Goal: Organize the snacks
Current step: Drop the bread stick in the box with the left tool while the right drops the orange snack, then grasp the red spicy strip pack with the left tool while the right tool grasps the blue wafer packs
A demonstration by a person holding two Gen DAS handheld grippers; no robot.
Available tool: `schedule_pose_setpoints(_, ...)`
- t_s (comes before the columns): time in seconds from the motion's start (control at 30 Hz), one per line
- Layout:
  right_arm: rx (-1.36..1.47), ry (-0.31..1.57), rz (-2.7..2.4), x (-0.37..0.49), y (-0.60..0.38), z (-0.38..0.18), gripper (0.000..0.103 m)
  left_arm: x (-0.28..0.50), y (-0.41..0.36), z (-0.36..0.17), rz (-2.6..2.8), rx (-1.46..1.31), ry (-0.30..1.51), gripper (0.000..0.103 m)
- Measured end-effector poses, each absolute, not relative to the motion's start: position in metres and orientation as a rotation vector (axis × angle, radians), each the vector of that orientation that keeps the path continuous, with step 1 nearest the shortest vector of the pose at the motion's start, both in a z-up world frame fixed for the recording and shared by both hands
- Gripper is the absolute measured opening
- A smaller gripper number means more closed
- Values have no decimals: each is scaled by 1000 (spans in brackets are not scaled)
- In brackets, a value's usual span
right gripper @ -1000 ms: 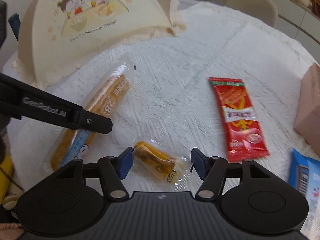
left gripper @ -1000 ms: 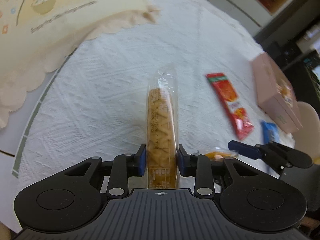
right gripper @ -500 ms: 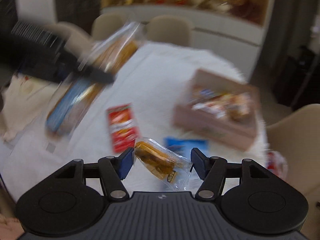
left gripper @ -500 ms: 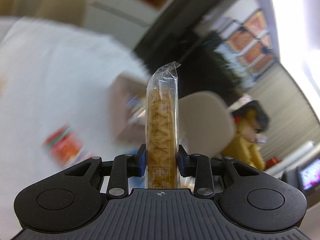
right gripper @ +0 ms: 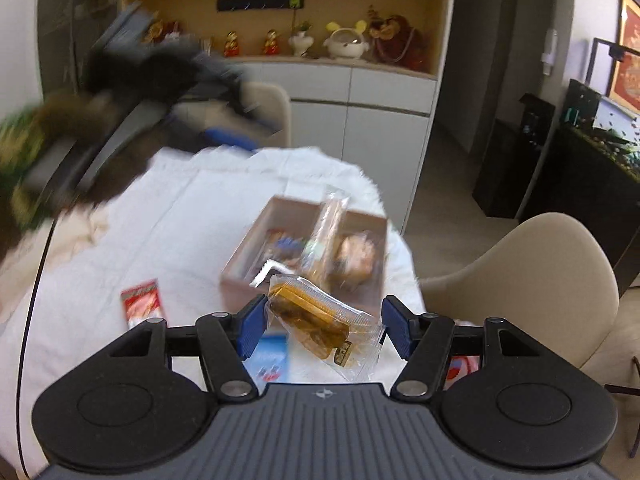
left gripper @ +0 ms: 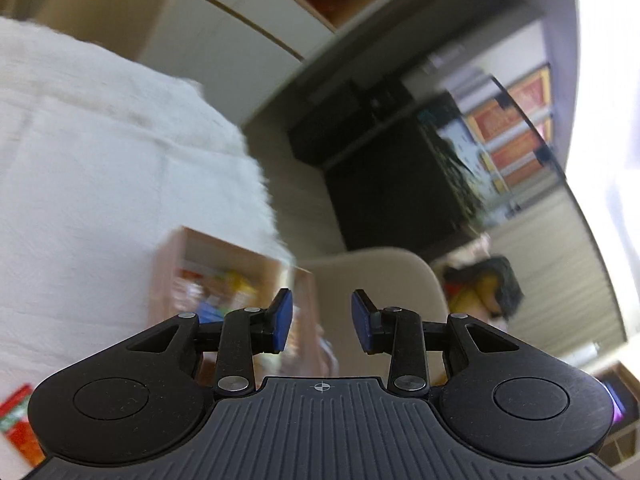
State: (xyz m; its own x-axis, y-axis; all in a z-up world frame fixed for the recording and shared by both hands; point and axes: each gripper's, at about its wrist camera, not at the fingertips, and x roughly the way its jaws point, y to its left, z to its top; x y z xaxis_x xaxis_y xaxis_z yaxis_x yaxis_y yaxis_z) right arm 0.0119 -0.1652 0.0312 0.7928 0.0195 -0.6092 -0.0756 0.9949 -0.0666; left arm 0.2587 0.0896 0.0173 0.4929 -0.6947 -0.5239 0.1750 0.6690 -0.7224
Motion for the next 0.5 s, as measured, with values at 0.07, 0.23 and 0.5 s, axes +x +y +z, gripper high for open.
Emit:
schedule_pose_setpoints(0.07,-52,639,82,31,-178,46,63,247,107,7,-505,-661,915,37)
schedule_pose_setpoints(0.23,42,646,177,109,-185,84,71,212,165,-36,-261,-679,969,37)
schedule_pose_setpoints(0.5,57,718,163,168,-171,63,74,151,218,-136,-20,-800,1144,37)
